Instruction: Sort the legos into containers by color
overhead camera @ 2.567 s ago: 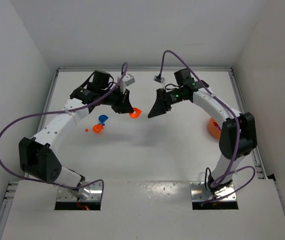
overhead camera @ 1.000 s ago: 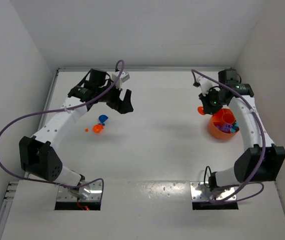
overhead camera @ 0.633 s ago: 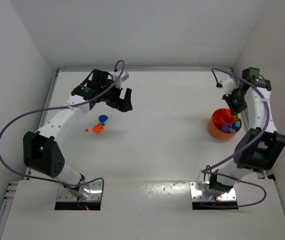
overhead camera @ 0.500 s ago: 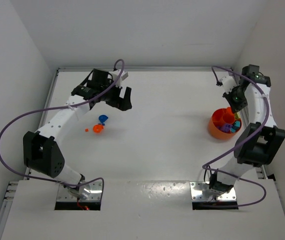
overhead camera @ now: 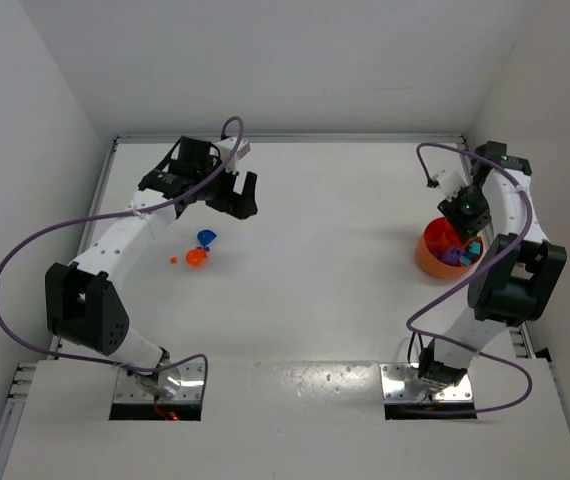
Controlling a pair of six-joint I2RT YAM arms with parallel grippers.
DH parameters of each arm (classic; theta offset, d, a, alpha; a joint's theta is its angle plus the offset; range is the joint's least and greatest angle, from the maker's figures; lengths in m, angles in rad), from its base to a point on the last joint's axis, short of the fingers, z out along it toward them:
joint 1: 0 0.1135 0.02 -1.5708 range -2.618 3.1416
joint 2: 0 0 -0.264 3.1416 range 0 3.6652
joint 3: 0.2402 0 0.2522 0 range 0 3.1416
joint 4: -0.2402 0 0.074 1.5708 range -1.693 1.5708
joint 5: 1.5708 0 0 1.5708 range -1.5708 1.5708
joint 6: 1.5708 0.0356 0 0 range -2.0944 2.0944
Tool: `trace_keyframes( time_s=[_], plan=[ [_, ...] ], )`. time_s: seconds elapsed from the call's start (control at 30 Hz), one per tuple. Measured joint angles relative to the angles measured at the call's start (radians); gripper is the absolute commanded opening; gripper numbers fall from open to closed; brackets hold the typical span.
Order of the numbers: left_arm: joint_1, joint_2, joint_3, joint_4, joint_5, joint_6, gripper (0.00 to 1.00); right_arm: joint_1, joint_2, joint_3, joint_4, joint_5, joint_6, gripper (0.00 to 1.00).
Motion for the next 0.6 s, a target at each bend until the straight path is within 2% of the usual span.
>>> trace_keyframes(
  time_s=[0.07,0.2,0.3,0.37,0.43,0.5,0.53,0.6],
  plan=[
    [0.007,0.000,-0.005,0.000,-0.001,0.008,1.00,0.000,0.000,-0.009,0.000,0.008,-0.004,0.51],
    [0.029,0.000,-0.019,-0.018,-0.002,0.032,1.00,0.000,0.002,-0.008,0.003,0.009,-0.002,0.54],
    [0.069,-0.002,-0.049,-0.026,0.004,0.072,0.91,0.000,0.011,0.033,-0.015,-0.017,0.013,0.54],
    [0.115,-0.007,-0.087,-0.047,0.009,0.115,0.82,0.000,0.022,0.108,-0.046,-0.061,0.035,0.54],
    [0.179,-0.011,-0.134,-0.079,0.014,0.173,0.71,0.002,0.023,0.197,-0.067,-0.118,0.063,0.54],
    [0.262,-0.011,-0.179,-0.124,0.027,0.249,0.66,0.007,0.021,0.283,-0.090,-0.198,0.095,0.54],
    [0.302,-0.008,-0.198,-0.146,0.031,0.286,0.61,0.012,0.017,0.309,-0.095,-0.246,0.111,0.54],
    [0.380,0.019,-0.219,-0.195,0.042,0.354,0.57,0.021,0.010,0.328,-0.115,-0.349,0.144,0.54]
  ],
)
